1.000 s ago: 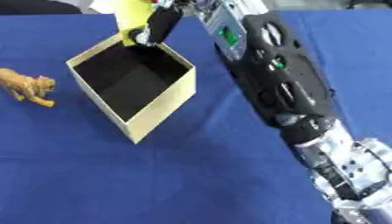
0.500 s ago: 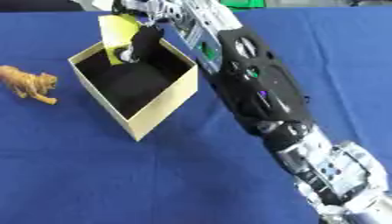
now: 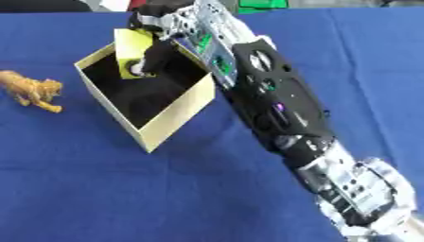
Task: Pick up objects on the table and place them in the box.
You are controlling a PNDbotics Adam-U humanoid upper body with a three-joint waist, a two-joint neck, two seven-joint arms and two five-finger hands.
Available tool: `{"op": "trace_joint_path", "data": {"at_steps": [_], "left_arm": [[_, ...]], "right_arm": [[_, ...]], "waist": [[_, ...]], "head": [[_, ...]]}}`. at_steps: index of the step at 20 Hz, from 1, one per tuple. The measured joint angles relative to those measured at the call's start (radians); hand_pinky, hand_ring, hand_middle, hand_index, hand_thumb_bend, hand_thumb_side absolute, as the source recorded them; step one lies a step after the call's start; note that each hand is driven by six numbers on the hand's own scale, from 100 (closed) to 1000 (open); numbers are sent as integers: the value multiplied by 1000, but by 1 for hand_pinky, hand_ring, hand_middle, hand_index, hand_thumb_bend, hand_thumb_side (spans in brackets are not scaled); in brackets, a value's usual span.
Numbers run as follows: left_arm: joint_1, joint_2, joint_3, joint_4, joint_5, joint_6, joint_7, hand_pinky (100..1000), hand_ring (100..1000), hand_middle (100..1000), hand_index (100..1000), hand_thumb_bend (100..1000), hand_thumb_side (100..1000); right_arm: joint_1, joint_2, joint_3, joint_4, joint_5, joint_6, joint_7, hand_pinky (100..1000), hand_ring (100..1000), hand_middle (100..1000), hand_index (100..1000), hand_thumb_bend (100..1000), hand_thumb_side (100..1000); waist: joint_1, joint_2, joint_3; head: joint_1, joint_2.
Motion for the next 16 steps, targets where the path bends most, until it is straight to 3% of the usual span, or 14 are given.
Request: {"op": "trace_joint_path", "data": {"at_steps": [2, 4, 5, 7, 16], "left_arm": [[0, 0, 0, 0, 0, 0, 0, 732, 711, 670, 758, 261, 926], [0, 0, 0, 0, 0, 1, -1, 732, 711, 670, 758, 261, 926], [0, 0, 0, 0, 1, 1, -1, 732, 711, 669, 757, 259, 925], [0, 0, 0, 0, 1, 1, -1, 732, 711, 669, 757, 259, 924], [0, 0, 0, 0, 3, 3, -4, 732, 711, 667, 757, 253, 918]], "right_arm": [[0, 0, 0, 0, 10, -15, 16, 933, 1000, 896, 1000, 156, 614], [1, 0, 0, 0, 26, -29, 35, 933, 1000, 896, 1000, 156, 614], [2, 0, 0, 0, 34, -34, 43, 962, 1000, 975, 1000, 257, 667], [4, 0, -1, 0, 54, -42, 58, 970, 1000, 1000, 1000, 305, 703], [5, 0, -11, -3, 140, -54, 79, 981, 1000, 1000, 1000, 355, 700]], "waist": [[1, 0, 0], [1, 0, 0], [1, 0, 0], [1, 0, -1], [2, 0, -4]], "head": [[0, -1], [0, -3], [0, -3], [0, -4], [0, -5]]}}
